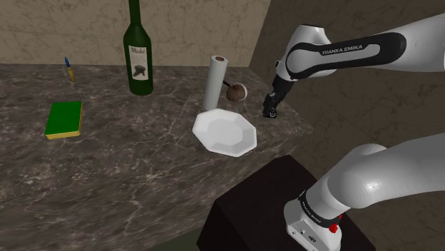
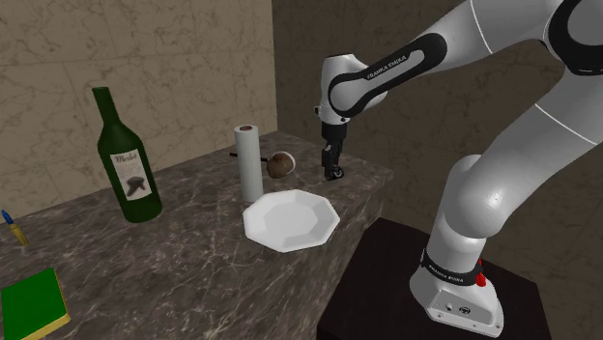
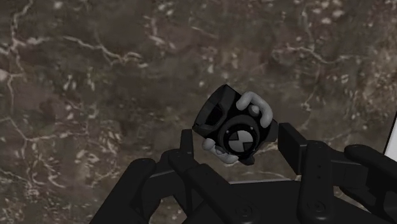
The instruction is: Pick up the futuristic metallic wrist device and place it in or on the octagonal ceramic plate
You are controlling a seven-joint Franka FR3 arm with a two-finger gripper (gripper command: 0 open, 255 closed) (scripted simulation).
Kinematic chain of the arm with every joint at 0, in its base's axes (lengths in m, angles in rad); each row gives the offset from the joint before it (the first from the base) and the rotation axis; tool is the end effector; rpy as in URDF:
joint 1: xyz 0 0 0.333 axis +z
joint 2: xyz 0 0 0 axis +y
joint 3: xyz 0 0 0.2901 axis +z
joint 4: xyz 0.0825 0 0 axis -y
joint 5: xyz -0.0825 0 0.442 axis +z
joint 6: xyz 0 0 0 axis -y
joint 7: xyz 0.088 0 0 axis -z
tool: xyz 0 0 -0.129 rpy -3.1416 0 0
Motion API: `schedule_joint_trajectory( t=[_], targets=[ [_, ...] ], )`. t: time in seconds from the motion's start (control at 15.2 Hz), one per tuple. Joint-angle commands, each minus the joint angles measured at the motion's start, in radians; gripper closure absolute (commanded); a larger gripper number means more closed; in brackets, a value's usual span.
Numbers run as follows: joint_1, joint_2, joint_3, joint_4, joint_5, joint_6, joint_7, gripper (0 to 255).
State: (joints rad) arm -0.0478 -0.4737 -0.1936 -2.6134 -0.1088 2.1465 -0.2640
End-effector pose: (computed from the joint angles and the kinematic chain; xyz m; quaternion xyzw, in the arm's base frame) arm 0.4348 -0.1038 0.3281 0.9987 0.0513 0.0005 0.0019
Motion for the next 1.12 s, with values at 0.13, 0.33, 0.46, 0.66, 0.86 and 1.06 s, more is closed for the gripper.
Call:
schedule_joint_trajectory(
  t=[0.13,0.33,0.46,0.66,0.86,1.06],
  targets=[
    [0.000,0.001,0.000,0.000,0.000,0.000,0.000,255],
    [0.000,0.001,0.000,0.000,0.000,0.000,0.000,255],
    [0.000,0.000,0.000,-0.001,0.000,0.000,0.000,255],
    [0.000,-0.019,0.004,0.027,0.001,-0.046,0.001,255],
    [0.001,-0.036,0.008,0.056,0.003,-0.092,0.001,255],
    [0.001,-0.050,0.012,0.086,0.005,-0.137,0.001,255]
  ],
)
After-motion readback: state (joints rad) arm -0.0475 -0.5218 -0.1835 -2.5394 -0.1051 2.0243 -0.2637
